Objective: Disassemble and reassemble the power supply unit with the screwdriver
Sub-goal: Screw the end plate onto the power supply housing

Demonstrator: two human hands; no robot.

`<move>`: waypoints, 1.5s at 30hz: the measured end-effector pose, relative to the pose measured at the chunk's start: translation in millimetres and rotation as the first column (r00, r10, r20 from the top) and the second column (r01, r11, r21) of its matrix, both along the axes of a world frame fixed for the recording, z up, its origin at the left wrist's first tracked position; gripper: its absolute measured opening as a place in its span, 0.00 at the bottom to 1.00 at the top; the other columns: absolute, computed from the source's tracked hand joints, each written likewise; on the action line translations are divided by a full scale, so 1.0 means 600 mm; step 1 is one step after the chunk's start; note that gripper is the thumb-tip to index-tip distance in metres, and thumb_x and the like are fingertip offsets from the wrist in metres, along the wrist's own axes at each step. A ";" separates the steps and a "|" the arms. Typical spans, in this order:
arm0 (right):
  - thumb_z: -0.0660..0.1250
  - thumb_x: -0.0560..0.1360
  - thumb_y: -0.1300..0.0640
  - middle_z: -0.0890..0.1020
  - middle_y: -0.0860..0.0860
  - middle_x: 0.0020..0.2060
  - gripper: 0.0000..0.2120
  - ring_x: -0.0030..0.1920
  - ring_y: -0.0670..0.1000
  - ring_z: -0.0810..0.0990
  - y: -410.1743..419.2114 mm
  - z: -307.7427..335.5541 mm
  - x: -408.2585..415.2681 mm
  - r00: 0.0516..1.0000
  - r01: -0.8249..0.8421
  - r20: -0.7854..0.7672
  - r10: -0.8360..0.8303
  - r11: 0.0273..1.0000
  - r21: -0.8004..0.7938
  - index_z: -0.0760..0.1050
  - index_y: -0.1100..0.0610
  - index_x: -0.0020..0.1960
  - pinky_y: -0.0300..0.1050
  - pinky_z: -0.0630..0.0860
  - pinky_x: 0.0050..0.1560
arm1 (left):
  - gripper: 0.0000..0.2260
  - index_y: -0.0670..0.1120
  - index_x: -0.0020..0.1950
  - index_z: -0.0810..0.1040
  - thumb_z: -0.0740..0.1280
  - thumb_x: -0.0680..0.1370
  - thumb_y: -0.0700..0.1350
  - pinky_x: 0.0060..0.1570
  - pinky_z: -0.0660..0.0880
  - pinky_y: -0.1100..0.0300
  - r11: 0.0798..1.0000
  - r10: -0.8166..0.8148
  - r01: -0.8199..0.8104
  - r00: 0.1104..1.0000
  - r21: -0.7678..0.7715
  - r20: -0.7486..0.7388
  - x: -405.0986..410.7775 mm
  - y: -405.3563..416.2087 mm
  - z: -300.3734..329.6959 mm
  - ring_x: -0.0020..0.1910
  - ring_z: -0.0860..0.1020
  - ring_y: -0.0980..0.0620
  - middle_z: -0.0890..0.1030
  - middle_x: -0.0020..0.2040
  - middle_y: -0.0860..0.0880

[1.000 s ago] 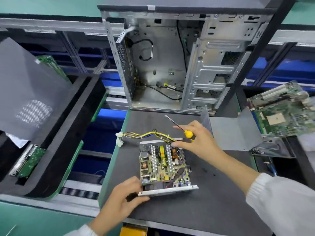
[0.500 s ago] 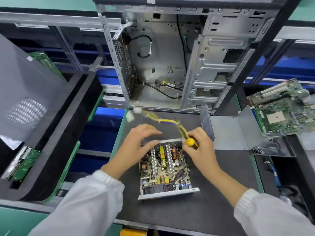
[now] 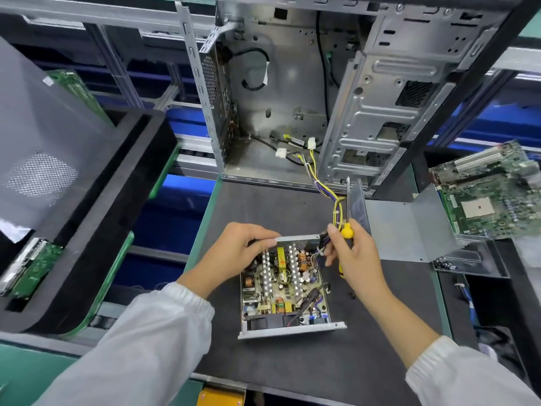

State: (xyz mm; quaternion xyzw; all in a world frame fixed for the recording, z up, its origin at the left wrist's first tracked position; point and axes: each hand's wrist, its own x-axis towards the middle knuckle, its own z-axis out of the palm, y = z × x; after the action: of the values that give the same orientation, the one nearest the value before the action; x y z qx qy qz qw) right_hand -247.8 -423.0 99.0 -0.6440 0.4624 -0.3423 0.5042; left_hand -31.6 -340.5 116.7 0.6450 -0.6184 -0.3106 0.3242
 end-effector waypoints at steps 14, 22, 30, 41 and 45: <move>0.61 0.79 0.48 0.77 0.43 0.35 0.07 0.34 0.50 0.74 0.036 -0.020 0.005 0.997 0.047 0.069 -0.034 0.977 -0.206 0.76 0.49 0.50 0.45 0.71 0.34 | 0.09 0.48 0.57 0.84 0.68 0.79 0.43 0.50 0.75 0.68 0.999 0.047 -0.048 0.999 0.021 0.023 -0.001 -0.003 -0.008 0.48 0.80 0.60 0.83 0.47 0.60; 0.62 0.79 0.56 0.73 0.60 0.32 0.08 0.25 0.50 0.72 0.016 -0.022 -0.002 0.977 0.178 0.132 -0.169 0.982 -0.056 0.69 0.57 0.43 0.37 0.70 0.29 | 0.09 0.47 0.57 0.84 0.68 0.79 0.41 0.49 0.72 0.73 0.999 0.035 -0.035 0.999 0.008 0.011 -0.001 -0.001 -0.011 0.49 0.79 0.64 0.82 0.46 0.62; 0.65 0.78 0.58 0.77 0.50 0.33 0.05 0.32 0.47 0.75 -0.068 0.002 0.027 0.987 -0.163 0.058 0.153 0.943 0.290 0.77 0.59 0.46 0.38 0.75 0.36 | 0.09 0.47 0.58 0.84 0.67 0.80 0.41 0.50 0.74 0.65 1.000 0.004 -0.004 1.000 0.019 0.012 -0.002 -0.002 -0.004 0.48 0.80 0.57 0.84 0.47 0.55; 0.58 0.73 0.72 0.83 0.53 0.49 0.18 0.55 0.47 0.80 -0.058 0.030 -0.007 0.926 -0.296 -0.136 0.352 0.902 0.314 0.80 0.54 0.50 0.39 0.75 0.56 | 0.09 0.48 0.57 0.84 0.68 0.79 0.41 0.50 0.73 0.70 0.999 0.031 -0.032 0.999 0.034 0.035 -0.003 -0.004 -0.004 0.49 0.79 0.63 0.83 0.46 0.59; 0.59 0.74 0.70 0.83 0.50 0.46 0.18 0.51 0.46 0.79 -0.057 0.062 -0.016 0.850 -0.391 -0.225 0.476 0.858 0.333 0.79 0.55 0.57 0.36 0.72 0.52 | 0.09 0.47 0.57 0.84 0.68 0.79 0.41 0.53 0.75 0.62 0.993 -0.017 0.007 0.996 0.118 0.088 -0.002 -0.009 0.014 0.49 0.80 0.60 0.83 0.48 0.56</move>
State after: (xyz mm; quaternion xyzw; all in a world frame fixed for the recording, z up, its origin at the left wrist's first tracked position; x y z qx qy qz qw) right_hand -257.3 -457.4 136.0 -0.7001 0.4174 -0.0492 0.5772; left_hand -33.0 -345.7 125.3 0.6725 -0.6165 -0.3195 0.2559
